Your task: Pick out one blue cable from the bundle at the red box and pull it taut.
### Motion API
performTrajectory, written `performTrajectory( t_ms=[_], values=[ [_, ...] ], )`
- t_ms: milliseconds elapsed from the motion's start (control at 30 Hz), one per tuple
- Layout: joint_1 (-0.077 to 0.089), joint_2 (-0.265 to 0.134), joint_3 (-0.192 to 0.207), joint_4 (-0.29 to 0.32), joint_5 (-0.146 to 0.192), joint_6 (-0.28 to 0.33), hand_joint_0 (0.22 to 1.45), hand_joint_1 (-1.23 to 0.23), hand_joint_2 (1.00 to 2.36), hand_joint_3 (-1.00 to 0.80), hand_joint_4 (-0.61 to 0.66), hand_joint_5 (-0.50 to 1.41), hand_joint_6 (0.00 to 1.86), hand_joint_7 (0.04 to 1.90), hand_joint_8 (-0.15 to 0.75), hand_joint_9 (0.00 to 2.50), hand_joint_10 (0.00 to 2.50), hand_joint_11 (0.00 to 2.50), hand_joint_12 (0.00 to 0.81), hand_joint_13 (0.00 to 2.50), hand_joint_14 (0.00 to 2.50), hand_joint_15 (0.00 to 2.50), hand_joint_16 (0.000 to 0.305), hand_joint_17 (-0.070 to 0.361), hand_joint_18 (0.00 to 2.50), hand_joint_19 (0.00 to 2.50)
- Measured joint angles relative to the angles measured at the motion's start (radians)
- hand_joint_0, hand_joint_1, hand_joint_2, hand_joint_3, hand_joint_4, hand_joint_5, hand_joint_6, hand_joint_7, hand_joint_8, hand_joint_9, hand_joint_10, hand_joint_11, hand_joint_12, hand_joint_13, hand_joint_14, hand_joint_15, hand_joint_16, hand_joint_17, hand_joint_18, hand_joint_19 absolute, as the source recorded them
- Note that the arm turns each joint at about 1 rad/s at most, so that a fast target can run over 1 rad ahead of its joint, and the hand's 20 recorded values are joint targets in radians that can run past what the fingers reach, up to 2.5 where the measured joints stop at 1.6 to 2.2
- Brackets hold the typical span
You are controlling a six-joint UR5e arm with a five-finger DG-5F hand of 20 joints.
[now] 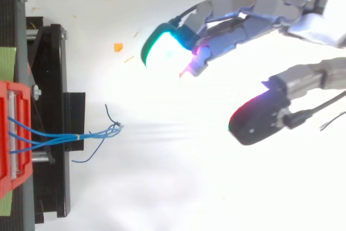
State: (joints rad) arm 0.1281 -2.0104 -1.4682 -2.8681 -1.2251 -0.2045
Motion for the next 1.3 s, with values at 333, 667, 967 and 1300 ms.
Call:
performTrajectory(
  t_ms=[333,667,967,1300],
  values=[
    [0.012,-0.144,0.11,0.031,-0.009,-0.016,0.48,-0.66,1.0,-0.5,0.15,-0.2,0.5,0.71,0.224,0.73,0.02,0.43,0.297,0.58,0.01,0.28,0.041,0.093,0.28,0.34],
    [0.012,-0.223,0.154,0.07,-0.007,-0.027,0.48,-0.66,1.0,-0.5,0.16,-0.19,0.5,0.72,0.225,0.77,0.02,0.45,0.297,0.59,0.01,0.28,0.042,0.093,0.3,0.35],
    [0.013,-0.279,0.165,0.127,-0.008,-0.033,0.49,-0.66,1.0,-0.5,0.17,-0.19,0.5,0.72,0.231,0.81,0.02,0.49,0.294,0.64,0.01,0.31,0.042,0.093,0.32,0.37],
    [0.014,-0.338,0.207,0.227,-0.081,0.015,0.53,-0.67,1.0,-0.5,0.18,-0.17,0.5,0.79,0.231,0.85,0.02,0.52,0.29,0.68,0.01,0.36,0.04,0.09,0.36,0.41]
  ],
)
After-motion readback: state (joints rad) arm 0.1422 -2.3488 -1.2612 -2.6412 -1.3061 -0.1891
